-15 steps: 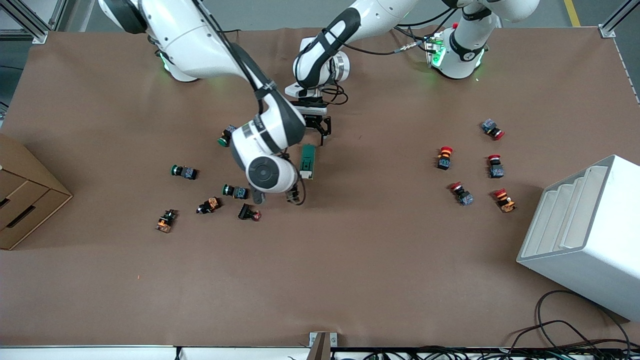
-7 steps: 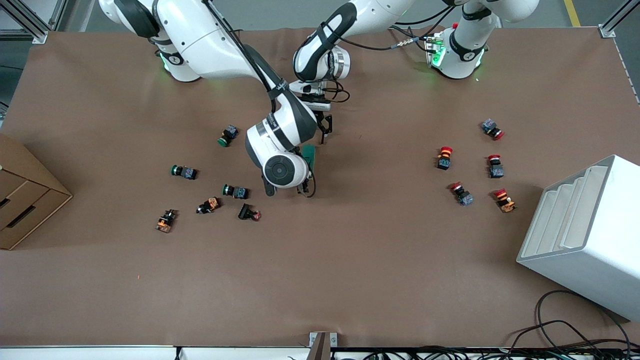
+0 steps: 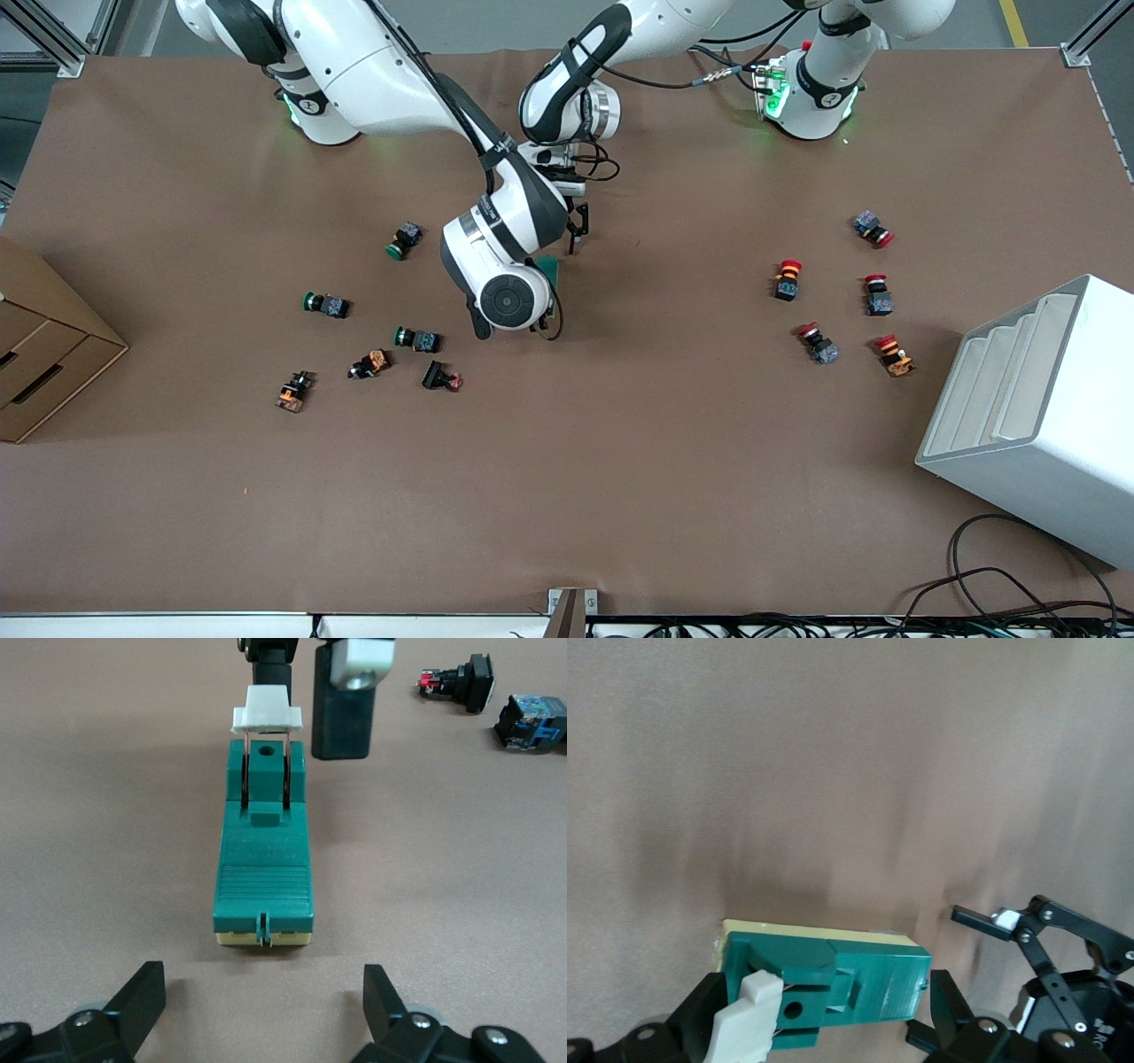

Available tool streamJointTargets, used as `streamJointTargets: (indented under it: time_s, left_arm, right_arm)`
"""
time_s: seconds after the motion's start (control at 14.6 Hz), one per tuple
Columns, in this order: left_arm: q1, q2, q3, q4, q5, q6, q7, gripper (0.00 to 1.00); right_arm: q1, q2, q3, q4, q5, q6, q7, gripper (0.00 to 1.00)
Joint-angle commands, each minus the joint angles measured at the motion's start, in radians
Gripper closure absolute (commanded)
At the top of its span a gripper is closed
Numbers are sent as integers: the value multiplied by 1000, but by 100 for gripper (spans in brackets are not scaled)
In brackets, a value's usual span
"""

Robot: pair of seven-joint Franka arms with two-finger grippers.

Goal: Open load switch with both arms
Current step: 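Press the white handle down with the right gripper while the left gripper steadies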

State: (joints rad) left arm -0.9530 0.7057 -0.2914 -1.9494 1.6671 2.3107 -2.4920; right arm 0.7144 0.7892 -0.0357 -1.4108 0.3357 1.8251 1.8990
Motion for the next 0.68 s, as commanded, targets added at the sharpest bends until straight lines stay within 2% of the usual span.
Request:
streamJointTargets:
  time_s: [0.0,0.27,0.41,0.62]
  left_arm:
    - [-15,-6,3,-28,10,15,-47,1]
    - [-13,-6,3,-28,10,15,-47,2]
    - [-13,-6,1,-28,10,13,-47,2]
    - [-13,-8,1,-26,10,15,-47,2]
  right_arm:
    - [7,-2,-3,16,23,-69,8,0]
    - [20,-5,0,19,32,-96,9,0]
    - [25,-13,0,19,69,-99,14,0]
    - [25,-18,0,26,80,-176,6,0]
